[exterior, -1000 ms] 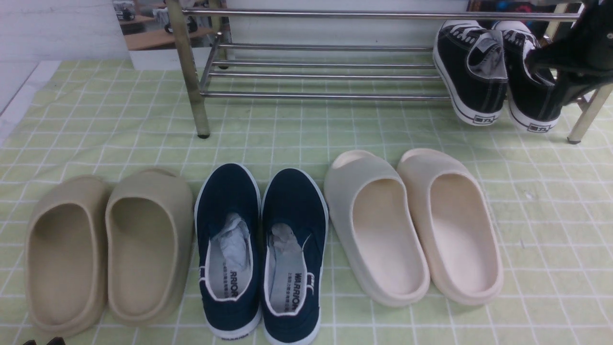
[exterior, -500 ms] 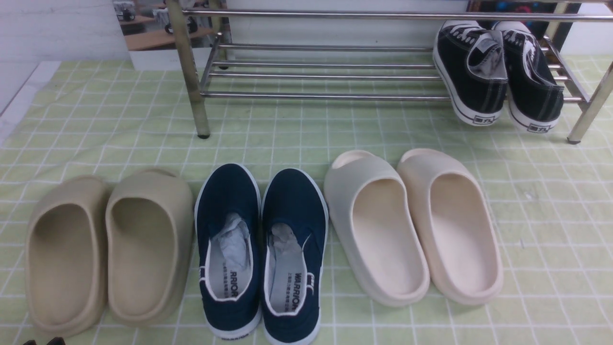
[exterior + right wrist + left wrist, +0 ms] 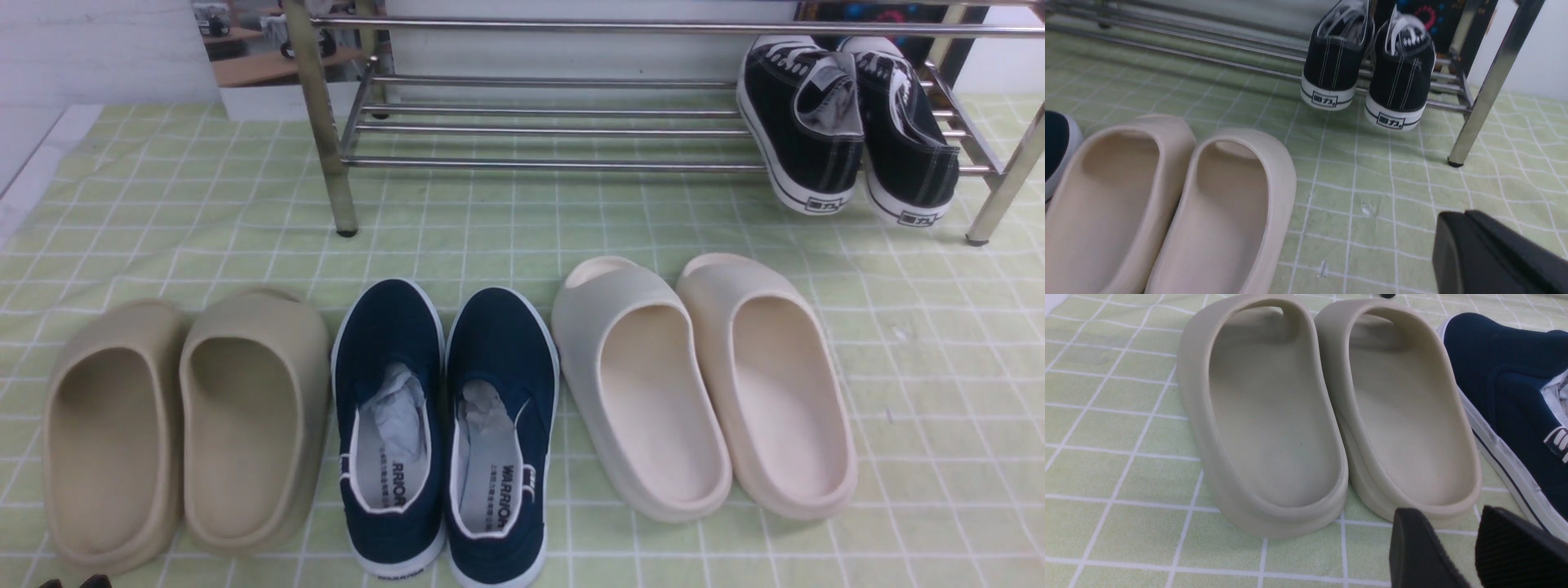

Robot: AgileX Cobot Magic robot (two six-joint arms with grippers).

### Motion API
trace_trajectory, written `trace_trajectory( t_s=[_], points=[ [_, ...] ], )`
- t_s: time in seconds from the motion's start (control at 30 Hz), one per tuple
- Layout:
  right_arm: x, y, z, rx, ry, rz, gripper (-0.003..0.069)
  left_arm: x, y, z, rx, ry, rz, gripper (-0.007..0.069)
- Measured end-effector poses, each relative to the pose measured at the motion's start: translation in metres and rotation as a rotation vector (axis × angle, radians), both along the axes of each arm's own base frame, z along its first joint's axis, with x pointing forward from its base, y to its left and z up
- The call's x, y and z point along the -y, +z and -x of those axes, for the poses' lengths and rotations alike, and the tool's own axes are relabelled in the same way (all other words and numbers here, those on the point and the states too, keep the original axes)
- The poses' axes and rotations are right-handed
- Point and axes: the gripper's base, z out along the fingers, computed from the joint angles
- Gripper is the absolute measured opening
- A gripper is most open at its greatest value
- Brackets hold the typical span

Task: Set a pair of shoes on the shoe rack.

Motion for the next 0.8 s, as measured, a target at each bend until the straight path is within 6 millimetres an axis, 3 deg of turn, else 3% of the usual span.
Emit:
trace_trajectory(
  t_s=[0.3, 0.8],
  points=[
    [0.001, -0.054, 0.015, -0.051, 0.002, 0.007, 0.0008, 0.000, 0.000, 0.000, 0.000, 0.000, 0.000, 0.0239],
    [0.001, -0.066, 0.029, -0.152, 0.021, 0.070, 0.0015, 0.000, 0.000, 0.000, 0.001, 0.000, 0.000, 0.0239]
  ],
)
